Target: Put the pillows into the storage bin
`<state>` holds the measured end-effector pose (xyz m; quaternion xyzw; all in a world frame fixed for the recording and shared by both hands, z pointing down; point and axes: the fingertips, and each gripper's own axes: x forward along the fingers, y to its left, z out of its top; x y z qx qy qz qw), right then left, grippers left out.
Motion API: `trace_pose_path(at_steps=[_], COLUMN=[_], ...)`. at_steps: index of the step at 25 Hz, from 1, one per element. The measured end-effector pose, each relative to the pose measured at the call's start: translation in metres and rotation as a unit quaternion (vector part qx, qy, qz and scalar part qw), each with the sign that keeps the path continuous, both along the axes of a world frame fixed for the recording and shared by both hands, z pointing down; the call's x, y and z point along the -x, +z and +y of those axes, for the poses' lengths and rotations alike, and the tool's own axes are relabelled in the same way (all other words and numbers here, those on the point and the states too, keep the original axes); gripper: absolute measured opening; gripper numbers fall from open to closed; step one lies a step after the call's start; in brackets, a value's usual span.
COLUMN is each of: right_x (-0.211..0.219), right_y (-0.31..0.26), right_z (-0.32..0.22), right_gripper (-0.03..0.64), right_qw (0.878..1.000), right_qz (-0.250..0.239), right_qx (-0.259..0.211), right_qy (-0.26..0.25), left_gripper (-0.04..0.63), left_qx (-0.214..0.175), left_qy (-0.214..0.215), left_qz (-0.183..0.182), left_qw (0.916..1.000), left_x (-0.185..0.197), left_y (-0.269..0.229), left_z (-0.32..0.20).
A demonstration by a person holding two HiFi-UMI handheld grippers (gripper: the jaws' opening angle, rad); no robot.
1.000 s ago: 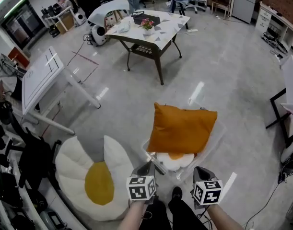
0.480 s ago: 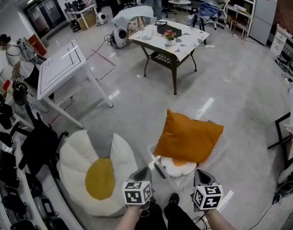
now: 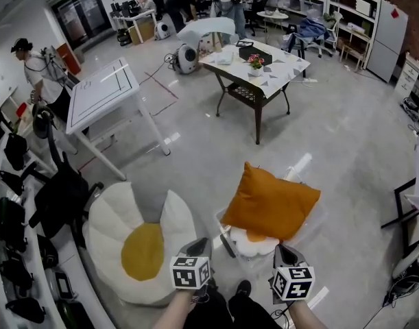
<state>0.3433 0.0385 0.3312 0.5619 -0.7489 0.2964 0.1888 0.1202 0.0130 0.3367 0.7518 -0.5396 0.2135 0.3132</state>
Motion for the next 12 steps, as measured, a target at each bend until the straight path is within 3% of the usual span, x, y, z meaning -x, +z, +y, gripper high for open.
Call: trace_pose_path(at_steps=[12], right_x=[-0.003], right_y=[-0.004], right_z=[-0.019], right_gripper=[0.0], right_qw=[1.0], right_qz=[-0.009], right_qx=[-0.009], right_qy=[-0.008], left_gripper=[0.025], left_qx=[-0.021], left_qy=[0.009], left_qz=[0.002], left_qw=[0.9997], left_x=[-0.015], left_y=[-0.012], left_z=[-0.031])
